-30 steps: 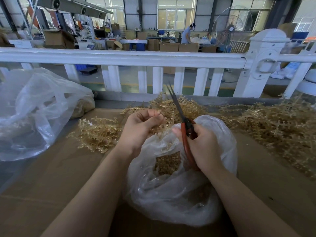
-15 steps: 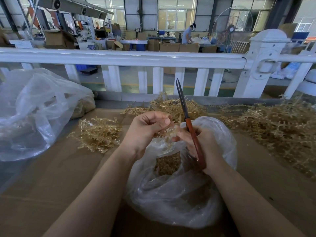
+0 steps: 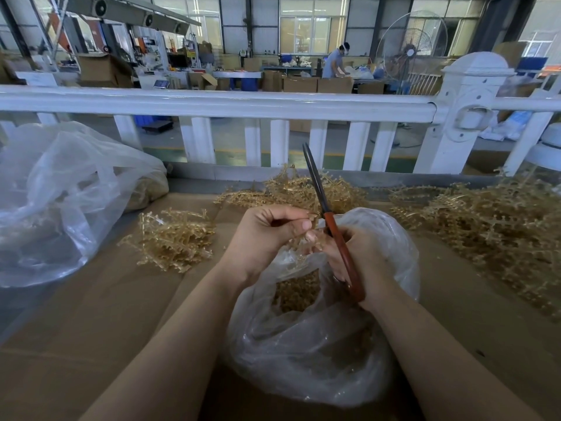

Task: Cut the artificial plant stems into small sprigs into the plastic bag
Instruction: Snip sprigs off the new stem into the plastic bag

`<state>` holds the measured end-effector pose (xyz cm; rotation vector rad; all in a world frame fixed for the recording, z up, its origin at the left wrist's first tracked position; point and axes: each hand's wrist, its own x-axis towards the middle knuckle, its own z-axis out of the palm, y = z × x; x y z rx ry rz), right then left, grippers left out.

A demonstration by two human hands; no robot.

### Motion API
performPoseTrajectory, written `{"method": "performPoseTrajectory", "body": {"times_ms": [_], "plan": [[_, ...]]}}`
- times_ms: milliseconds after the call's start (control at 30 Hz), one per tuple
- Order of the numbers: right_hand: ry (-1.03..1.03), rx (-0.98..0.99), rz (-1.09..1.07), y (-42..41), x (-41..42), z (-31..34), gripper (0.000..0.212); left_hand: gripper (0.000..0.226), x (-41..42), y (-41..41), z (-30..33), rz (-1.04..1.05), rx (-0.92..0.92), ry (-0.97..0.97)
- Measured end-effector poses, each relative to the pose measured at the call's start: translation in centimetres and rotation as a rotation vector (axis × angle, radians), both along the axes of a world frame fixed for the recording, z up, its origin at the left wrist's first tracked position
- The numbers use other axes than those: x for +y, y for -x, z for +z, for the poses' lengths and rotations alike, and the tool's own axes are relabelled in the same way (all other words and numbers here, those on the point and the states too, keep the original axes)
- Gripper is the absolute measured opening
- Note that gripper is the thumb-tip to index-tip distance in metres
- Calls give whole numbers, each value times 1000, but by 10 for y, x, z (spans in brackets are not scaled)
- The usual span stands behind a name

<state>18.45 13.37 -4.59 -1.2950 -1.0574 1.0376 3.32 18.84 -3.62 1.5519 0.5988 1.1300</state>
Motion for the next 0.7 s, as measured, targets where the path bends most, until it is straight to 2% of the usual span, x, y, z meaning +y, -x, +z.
{"method": "performPoseTrajectory", "body": {"times_ms": [67, 267, 467, 533, 600, 667, 700], "plan": [[-12, -8, -15, -2, 1, -1, 6, 9, 0, -1, 0, -14, 7, -5], [-38, 65, -24, -4, 3, -3, 10, 25, -2, -3, 1, -81, 19, -24], [-66, 133, -1, -1, 5, -7, 17, 39, 1, -1, 4, -141, -77, 4], [-14, 88, 8, -2, 9, -9, 23, 39, 1, -2, 3, -152, -67, -10], [30, 29, 21, -2, 11, -10, 19, 38, -1, -3, 2, -150, -52, -25], [-9, 131, 24, -4, 9, -10, 9, 39, -2, -4, 1, -172, -54, -24], [-29, 191, 38, -5, 6, -9, 13, 39, -2, -4, 0, -194, -61, -18]]}}
